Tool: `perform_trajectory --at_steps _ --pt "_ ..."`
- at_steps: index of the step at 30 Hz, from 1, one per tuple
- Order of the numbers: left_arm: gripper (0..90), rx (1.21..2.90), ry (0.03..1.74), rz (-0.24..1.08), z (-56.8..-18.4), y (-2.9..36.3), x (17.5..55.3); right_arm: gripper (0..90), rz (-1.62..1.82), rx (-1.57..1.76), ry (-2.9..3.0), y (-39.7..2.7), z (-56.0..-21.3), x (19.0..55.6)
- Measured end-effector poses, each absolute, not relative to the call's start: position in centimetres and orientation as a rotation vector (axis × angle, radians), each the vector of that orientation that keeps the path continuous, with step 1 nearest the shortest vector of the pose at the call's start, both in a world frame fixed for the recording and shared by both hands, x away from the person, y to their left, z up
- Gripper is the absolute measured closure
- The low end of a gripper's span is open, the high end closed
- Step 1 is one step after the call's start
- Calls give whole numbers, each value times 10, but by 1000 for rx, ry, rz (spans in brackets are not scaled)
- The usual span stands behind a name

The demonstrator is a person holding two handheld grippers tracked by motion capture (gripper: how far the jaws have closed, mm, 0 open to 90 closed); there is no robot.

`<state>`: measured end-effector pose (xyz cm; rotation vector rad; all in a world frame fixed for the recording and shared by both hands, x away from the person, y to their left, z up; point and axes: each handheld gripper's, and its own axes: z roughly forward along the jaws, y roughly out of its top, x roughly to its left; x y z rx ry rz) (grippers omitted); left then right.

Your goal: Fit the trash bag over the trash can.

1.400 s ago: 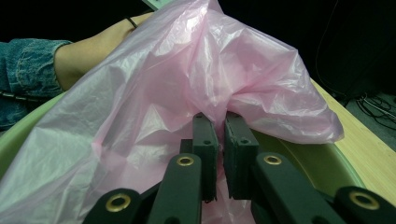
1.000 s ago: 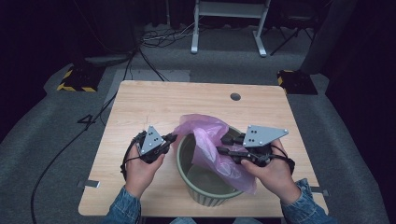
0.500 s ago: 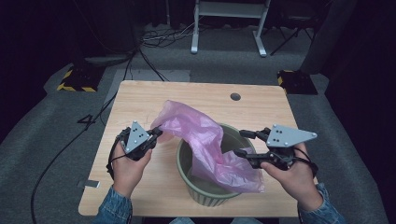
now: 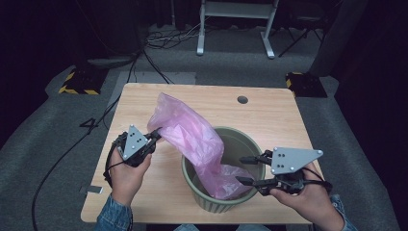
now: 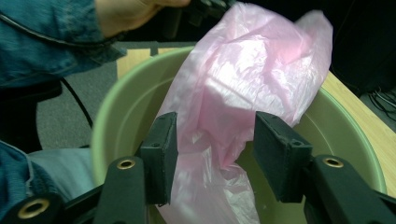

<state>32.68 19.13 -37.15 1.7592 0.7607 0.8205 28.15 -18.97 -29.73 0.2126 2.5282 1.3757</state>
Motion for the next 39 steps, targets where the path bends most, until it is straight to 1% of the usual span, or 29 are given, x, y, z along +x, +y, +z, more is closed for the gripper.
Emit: perform_trajectory --at_steps 6,11,19,25,30,33,36,37,38,39 --pt "899 1733 711 816 -366 183 318 509 1386 277 2517 -189 -297 295" --pt "899 1720 668 774 -367 170 312 446 1411 336 2498 -185 -297 303" --pt "899 1707 599 746 -355 157 302 421 1382 355 2503 -174 -297 314" --pt "899 1708 564 718 -354 146 299 364 1356 392 2501 -163 -293 328" --pt "899 1712 526 703 -350 139 293 350 1343 421 2484 -156 -290 336" --pt "893 1704 503 652 -351 136 292 348 1344 454 2477 -154 -291 342" --pt "891 1721 489 641 -353 133 293 366 1339 484 2481 -149 -294 353" --pt "892 1719 486 637 -354 131 293 398 1340 489 2492 -148 -296 356" --pt "892 1724 482 637 -354 131 293 496 1344 485 2505 -147 -297 358" --pt "890 1726 478 637 -353 130 292 565 1347 476 2520 -146 -297 359"
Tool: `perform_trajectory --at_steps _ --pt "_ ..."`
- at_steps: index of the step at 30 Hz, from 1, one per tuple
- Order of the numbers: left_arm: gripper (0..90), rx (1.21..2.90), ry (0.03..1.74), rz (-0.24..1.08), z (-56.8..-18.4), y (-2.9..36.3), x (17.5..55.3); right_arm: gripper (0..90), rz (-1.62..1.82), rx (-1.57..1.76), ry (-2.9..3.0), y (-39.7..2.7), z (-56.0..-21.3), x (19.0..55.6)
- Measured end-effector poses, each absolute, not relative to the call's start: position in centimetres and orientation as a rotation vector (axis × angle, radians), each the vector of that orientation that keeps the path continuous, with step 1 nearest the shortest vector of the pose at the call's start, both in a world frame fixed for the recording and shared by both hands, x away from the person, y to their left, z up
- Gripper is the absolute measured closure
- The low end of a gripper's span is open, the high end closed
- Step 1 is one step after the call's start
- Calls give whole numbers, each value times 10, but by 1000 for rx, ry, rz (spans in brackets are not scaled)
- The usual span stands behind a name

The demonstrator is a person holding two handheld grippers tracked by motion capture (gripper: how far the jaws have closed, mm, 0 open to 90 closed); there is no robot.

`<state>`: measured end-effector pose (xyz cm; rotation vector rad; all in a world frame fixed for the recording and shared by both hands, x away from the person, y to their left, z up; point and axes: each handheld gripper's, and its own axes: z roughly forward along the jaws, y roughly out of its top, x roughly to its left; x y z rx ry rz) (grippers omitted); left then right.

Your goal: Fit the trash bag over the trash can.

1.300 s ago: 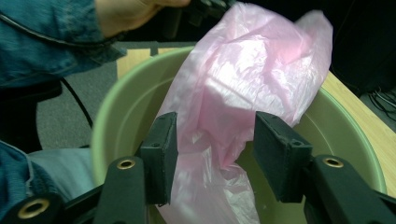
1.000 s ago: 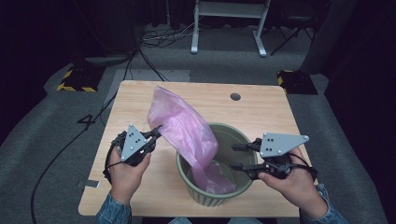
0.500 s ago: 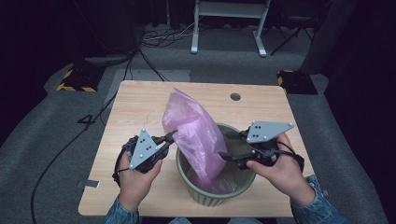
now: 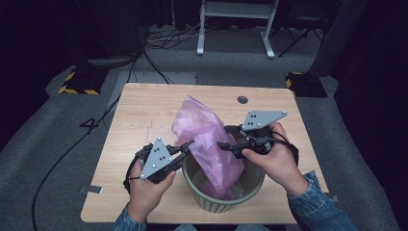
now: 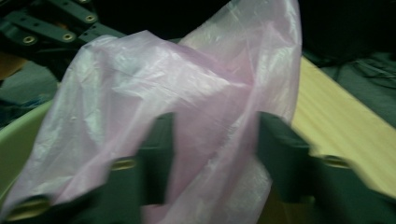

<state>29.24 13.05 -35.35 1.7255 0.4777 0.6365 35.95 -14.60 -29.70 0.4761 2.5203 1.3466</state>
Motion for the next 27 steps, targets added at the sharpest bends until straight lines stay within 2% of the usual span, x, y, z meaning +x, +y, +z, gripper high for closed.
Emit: perform_trajectory --at_steps 3,5,6,9,11,14,17,18,21,23,25,27 --pt "847 1722 487 634 -353 132 292 817 1352 431 2554 -147 -297 360" --pt "819 1724 499 626 -353 133 292 900 1364 405 2550 -149 -297 357" --pt "789 1719 507 618 -353 134 292 900 1363 397 2547 -150 -297 356" --pt "562 1693 533 641 -354 137 292 900 1358 381 2524 -152 -297 351" --pt "462 1678 556 645 -355 141 292 900 1355 370 2512 -155 -298 347" --pt "477 1701 548 632 -355 145 293 900 1354 359 2522 -158 -299 344" --pt "451 1713 545 643 -355 144 292 896 1349 349 2539 -157 -301 342" --pt "452 1715 545 639 -355 143 293 863 1356 350 2545 -156 -301 342" --pt "462 1717 551 631 -355 143 294 629 1385 372 2530 -151 -298 340" --pt "470 1723 550 624 -356 143 295 522 1395 370 2507 -147 -295 339" --pt "480 1726 547 623 -356 143 295 439 1407 383 2513 -140 -295 339" --pt "480 1729 550 626 -356 142 295 400 1411 373 2519 -134 -296 340"
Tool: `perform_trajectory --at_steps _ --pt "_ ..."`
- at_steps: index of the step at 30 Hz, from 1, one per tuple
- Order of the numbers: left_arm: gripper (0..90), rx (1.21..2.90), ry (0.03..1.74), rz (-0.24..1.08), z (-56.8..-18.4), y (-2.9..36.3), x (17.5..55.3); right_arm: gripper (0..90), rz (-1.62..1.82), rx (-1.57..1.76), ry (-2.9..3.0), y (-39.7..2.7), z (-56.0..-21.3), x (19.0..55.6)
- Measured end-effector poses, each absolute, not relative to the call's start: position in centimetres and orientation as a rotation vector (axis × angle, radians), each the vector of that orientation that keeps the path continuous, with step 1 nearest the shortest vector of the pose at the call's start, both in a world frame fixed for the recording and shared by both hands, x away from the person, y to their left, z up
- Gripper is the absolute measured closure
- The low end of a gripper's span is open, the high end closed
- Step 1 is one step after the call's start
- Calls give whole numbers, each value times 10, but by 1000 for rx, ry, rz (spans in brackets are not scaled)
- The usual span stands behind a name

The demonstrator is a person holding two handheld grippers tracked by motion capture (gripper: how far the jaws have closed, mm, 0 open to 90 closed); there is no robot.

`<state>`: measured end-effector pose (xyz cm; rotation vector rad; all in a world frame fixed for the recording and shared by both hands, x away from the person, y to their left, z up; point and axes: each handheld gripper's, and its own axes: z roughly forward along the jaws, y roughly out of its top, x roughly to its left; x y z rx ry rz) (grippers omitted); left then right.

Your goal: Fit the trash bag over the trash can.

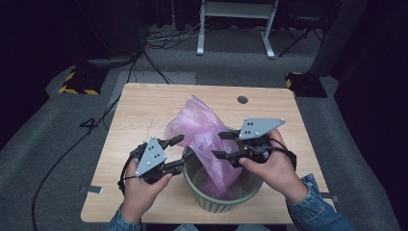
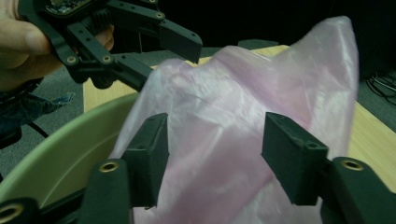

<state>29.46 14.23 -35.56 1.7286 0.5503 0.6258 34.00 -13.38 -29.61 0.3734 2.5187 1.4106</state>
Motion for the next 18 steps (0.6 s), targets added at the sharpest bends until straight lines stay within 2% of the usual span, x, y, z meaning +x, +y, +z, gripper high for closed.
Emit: perform_trajectory --at_steps 2,7,9,13,15,16,18 --pt "485 1728 549 623 -355 142 295 363 1407 361 2520 -128 -297 340" --pt "512 1725 533 612 -351 137 296 336 1367 327 2559 -115 -298 339" --pt "516 1724 525 610 -350 135 297 360 1332 319 2567 -111 -299 340" --pt "515 1728 529 617 -350 132 296 702 1226 286 2604 -108 -300 348" --pt "511 1728 528 617 -350 133 295 841 1211 294 2606 -110 -300 350" --pt "508 1731 531 619 -350 133 295 887 1217 304 2605 -112 -300 351" --pt "495 1729 541 626 -350 136 294 900 1230 315 2601 -115 -300 351"
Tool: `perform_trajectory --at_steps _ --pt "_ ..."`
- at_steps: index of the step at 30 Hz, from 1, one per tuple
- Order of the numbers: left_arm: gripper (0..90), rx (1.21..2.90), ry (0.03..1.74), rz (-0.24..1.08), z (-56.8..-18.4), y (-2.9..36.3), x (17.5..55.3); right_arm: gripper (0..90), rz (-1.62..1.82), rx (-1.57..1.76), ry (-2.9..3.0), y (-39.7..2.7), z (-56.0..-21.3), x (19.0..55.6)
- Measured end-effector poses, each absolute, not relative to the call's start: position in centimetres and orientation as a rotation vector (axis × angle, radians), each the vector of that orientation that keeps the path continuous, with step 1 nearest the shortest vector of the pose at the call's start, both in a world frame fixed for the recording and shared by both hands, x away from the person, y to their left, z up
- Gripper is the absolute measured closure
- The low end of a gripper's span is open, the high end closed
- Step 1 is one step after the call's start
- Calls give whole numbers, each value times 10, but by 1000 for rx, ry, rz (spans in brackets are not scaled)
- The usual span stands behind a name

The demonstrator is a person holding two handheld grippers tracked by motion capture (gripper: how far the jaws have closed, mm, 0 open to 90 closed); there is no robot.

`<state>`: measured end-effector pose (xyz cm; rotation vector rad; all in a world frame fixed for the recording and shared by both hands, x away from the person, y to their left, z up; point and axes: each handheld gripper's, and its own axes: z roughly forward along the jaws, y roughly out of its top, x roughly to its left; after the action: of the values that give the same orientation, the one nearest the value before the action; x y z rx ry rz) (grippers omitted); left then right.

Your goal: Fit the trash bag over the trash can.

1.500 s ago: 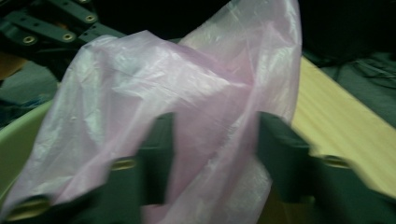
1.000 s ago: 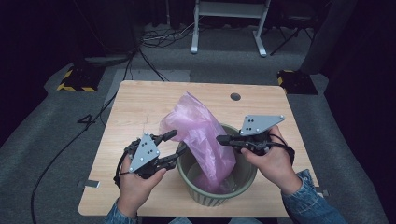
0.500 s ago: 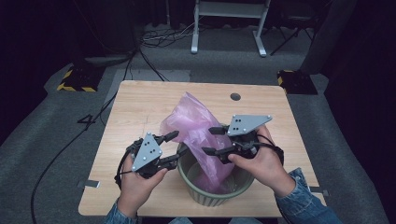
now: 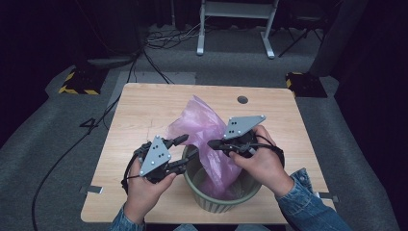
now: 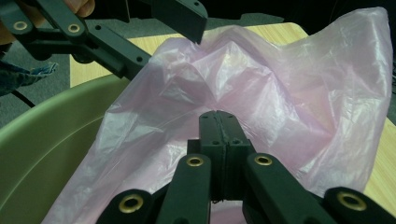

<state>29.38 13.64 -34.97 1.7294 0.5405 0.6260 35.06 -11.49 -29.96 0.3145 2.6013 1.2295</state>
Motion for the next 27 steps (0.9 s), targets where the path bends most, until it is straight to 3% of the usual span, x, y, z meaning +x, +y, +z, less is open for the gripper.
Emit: perform_trajectory --at_steps 9,10,13,15,20,25,27 --pt "399 1717 612 669 -352 160 292 900 1234 341 2600 -129 -301 349" --pt "399 1716 624 671 -354 164 292 866 1238 342 2598 -130 -301 349" --pt "400 1714 646 673 -356 170 292 561 1305 375 2572 -129 -300 352" --pt "402 1713 655 672 -358 171 293 415 1304 379 2569 -123 -299 354" --pt "403 1707 658 658 -359 172 293 272 1203 421 2568 -106 -298 360" --pt "408 1705 669 652 -362 176 293 292 1127 535 2509 -110 -301 380" --pt "422 1710 676 650 -363 176 294 422 1119 568 2531 -113 -304 387"
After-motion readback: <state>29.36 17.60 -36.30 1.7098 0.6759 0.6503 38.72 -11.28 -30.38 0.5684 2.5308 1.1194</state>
